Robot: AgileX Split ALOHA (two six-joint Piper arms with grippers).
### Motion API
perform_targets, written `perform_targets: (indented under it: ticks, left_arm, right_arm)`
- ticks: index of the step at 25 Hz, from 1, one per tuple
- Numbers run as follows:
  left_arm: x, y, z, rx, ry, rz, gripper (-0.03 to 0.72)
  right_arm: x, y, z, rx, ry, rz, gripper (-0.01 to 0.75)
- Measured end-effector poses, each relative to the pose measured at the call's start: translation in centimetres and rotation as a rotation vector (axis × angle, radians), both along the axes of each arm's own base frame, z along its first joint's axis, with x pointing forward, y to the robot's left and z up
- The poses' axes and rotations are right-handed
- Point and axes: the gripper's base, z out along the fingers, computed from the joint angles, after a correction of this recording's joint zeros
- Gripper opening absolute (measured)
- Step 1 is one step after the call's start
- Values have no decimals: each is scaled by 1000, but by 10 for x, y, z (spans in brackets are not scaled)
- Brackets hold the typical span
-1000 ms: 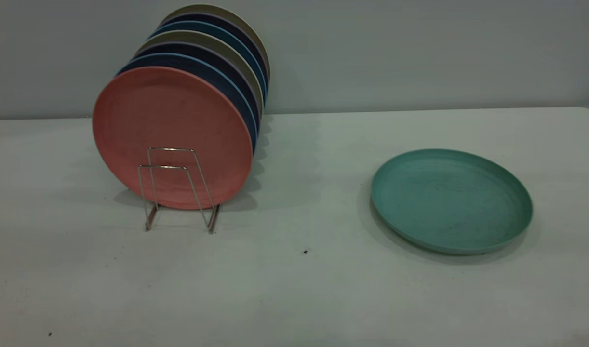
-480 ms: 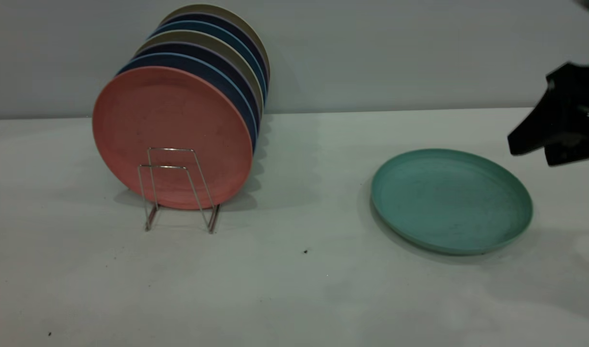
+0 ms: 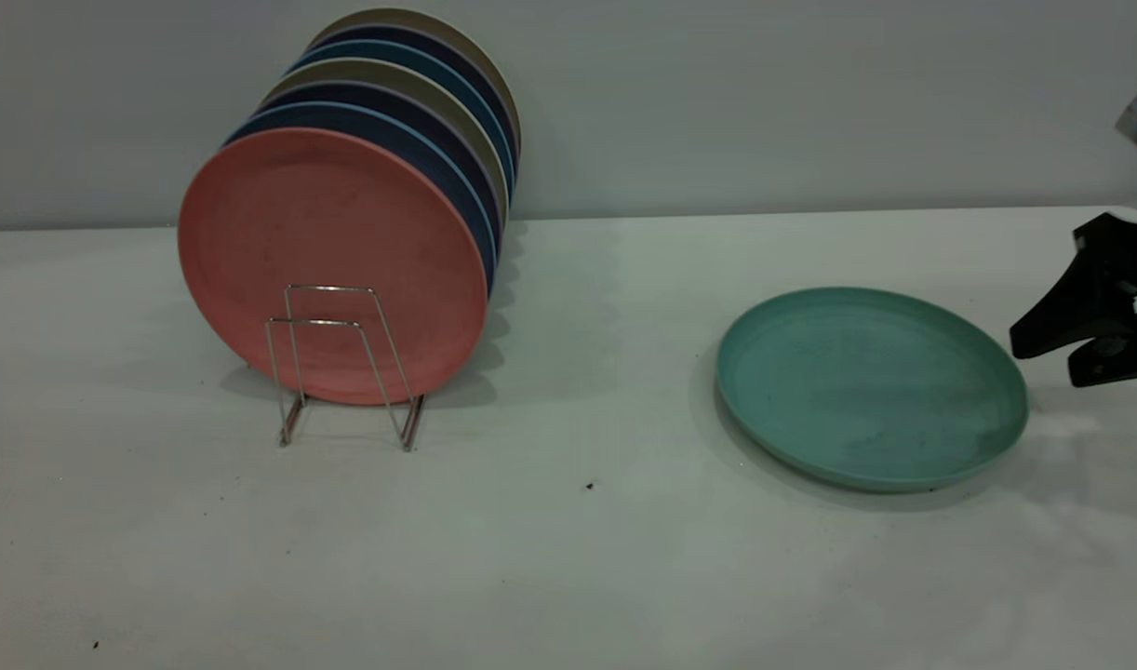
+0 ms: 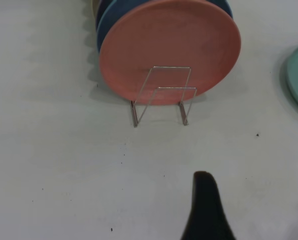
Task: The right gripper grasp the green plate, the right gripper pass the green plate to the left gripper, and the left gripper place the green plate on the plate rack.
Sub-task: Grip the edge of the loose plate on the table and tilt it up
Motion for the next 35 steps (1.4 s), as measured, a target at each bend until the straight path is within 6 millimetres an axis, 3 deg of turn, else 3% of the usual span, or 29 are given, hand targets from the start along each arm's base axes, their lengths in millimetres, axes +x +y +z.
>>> perform_targets:
  ticks: [11, 20, 24, 28, 30, 35]
  left_arm:
    - [0, 0, 0, 0, 0, 0, 540]
    - [0, 0, 0, 0, 0, 0, 540]
    - [0, 0, 0, 0, -2, 1, 540]
    - [5, -1, -3, -22, 22, 0, 540]
    - [11, -3, -6, -36, 52, -11, 540]
    - [37, -8, -24, -59, 145, -53, 540]
  right_arm:
    - [36, -9, -39, 8, 16, -28, 511]
    - [44, -8, -60, 65, 42, -74, 480]
    - [44, -10, -63, 55, 44, -89, 316]
    - [44, -11, -66, 37, 48, -99, 58]
    - [44, -12, -67, 33, 48, -102, 20]
    - [44, -12, -61, 0, 37, -56, 11]
